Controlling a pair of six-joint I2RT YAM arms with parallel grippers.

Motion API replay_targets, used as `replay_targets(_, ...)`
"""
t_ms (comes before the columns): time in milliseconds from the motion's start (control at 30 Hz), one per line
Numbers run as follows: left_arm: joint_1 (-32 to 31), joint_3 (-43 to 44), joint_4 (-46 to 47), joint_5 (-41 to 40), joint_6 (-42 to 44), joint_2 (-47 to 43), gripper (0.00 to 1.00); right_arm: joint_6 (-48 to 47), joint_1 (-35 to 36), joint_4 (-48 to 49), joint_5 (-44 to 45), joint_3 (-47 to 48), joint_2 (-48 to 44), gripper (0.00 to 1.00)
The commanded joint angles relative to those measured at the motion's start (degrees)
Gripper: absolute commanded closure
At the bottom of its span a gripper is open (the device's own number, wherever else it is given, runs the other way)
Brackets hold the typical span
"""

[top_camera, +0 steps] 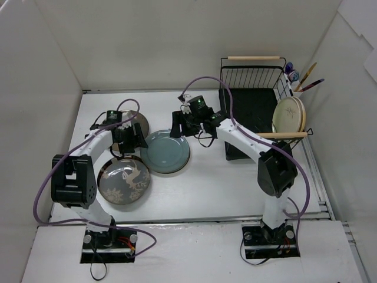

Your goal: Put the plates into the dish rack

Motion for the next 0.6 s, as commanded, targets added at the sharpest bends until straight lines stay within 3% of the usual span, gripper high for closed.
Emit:
replay_targets(0, -0.5, 3.4, 0.4, -1.1, 0.9, 0.0, 0.36, 2.9, 0.4, 3.1, 5.6, -1.7, -0.5, 0.47)
replay_targets(567, -1.1, 3.9, 1.4, -0.9, 1.3, 4.6, 0.43, 8.4, 1.5, 2.5, 12.3, -6.1, 3.8, 0.47)
